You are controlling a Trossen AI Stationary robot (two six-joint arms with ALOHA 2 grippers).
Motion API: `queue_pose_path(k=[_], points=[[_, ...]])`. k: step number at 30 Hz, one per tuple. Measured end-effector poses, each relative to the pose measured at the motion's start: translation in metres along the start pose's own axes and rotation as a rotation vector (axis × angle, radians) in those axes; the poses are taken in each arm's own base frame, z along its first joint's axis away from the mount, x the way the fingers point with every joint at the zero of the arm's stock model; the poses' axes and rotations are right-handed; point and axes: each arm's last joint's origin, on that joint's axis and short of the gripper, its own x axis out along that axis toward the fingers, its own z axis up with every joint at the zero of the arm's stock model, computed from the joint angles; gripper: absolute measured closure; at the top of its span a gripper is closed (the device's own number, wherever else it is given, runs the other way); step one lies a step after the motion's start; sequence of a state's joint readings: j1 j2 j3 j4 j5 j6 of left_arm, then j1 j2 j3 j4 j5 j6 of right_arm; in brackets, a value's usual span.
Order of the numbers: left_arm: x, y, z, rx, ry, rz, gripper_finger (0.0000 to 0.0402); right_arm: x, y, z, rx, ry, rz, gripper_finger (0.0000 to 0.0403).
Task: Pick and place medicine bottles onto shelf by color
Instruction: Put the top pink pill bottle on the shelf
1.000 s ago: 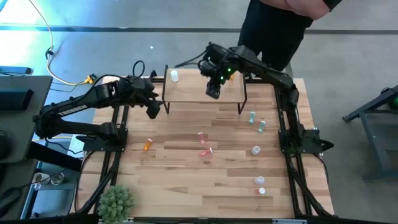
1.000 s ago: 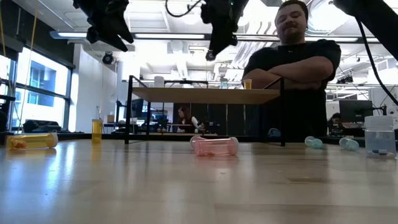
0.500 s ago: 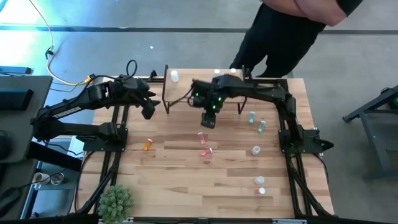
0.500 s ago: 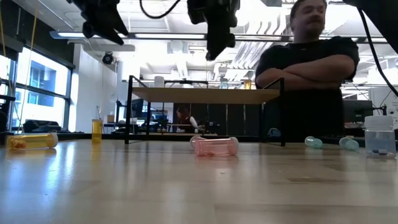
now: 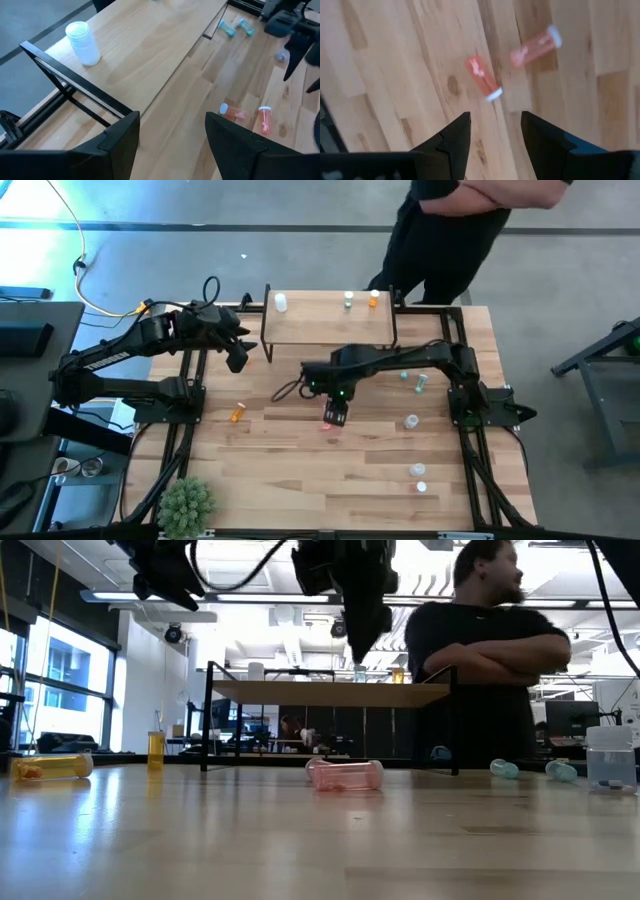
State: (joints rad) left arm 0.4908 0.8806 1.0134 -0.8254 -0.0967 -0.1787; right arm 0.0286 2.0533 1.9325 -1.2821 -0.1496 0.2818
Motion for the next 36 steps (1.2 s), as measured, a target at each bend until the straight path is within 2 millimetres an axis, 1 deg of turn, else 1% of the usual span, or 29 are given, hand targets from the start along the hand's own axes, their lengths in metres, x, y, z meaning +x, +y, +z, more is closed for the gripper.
queue_pose_path(k=[6,10,14,19,22,25,31,36], points=[[0.000,0.001,-0.004,0.004,0.037,0.006,0.0186,0.020,0.012,-0.009,0.089,0.031,-0.023,0.0237],[0.000,0.001,-0.005,0.006,0.056,0.010,0.0186,0.029,0.018,-0.007,0.193,-0.012,-0.006,0.0237],[0.000,0.001,-0.007,0.008,0.074,0.013,0.0186,0.038,0.019,-0.003,0.317,-0.068,0.018,0.0237],[0.000,0.002,-0.010,0.011,0.103,0.024,0.0186,0.050,0.012,0.000,0.484,-0.130,0.001,0.0237],[-0.001,0.002,-0.011,0.012,0.109,0.035,0.0186,0.056,0.005,-0.001,0.565,-0.130,-0.019,0.0237],[-0.001,0.003,-0.011,0.013,0.115,0.037,0.0186,0.060,-0.001,0.000,0.613,-0.152,-0.037,0.0230],[-0.001,0.003,-0.012,0.013,0.120,0.039,0.0186,0.070,-0.013,0.003,0.673,-0.214,-0.046,0.0204],[-0.001,0.003,-0.012,0.014,0.120,0.041,0.0186,0.083,-0.016,0.001,0.688,-0.234,-0.033,0.0198]])
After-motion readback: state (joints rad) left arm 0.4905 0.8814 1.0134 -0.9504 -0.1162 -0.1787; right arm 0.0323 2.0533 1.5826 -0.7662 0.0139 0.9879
